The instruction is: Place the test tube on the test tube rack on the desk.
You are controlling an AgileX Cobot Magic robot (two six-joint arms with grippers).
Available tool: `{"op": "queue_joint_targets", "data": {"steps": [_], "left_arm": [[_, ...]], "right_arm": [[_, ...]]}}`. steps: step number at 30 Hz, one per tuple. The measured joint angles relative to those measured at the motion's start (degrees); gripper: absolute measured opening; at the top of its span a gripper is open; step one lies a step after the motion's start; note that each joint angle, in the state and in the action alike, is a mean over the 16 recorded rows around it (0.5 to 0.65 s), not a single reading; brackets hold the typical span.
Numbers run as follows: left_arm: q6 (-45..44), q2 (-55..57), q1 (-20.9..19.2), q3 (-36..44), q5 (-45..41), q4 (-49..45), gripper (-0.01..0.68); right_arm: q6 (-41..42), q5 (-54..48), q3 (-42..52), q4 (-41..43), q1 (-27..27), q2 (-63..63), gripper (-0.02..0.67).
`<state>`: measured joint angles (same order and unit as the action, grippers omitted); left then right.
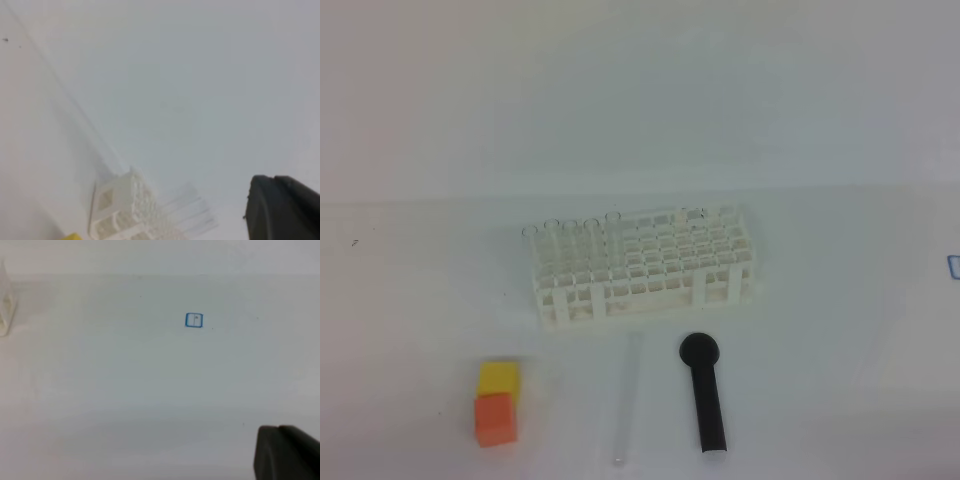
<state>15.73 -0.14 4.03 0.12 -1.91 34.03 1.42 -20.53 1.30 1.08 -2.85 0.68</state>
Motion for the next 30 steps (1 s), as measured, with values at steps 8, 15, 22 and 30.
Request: {"op": "queue_joint_targets", "data": {"steps": [8, 15, 22, 30], "left_arm": [[-1.6, 0.0, 0.0, -0.4, 2.9, 8.5, -0.001], [-11.4, 0.1, 0.0, -5.0, -7.6, 8.5, -0.001], [-22.5, 5.4, 0.0, -16.6, -23.2, 1.9, -0.001], [-28.9, 25.3, 0.2, -34.5, -38.7, -8.1, -0.001]], "right_arm": [[0.0, 0.0, 0.0, 0.0, 0.0, 0.0, -0.001], [0.0, 0.0, 0.0, 0.0, 0.0, 0.0, -0.001], [0.0, 0.0, 0.0, 0.0, 0.0, 0.0, -0.001], [0.0, 0.0, 0.0, 0.0, 0.0, 0.0, -0.001]]}}
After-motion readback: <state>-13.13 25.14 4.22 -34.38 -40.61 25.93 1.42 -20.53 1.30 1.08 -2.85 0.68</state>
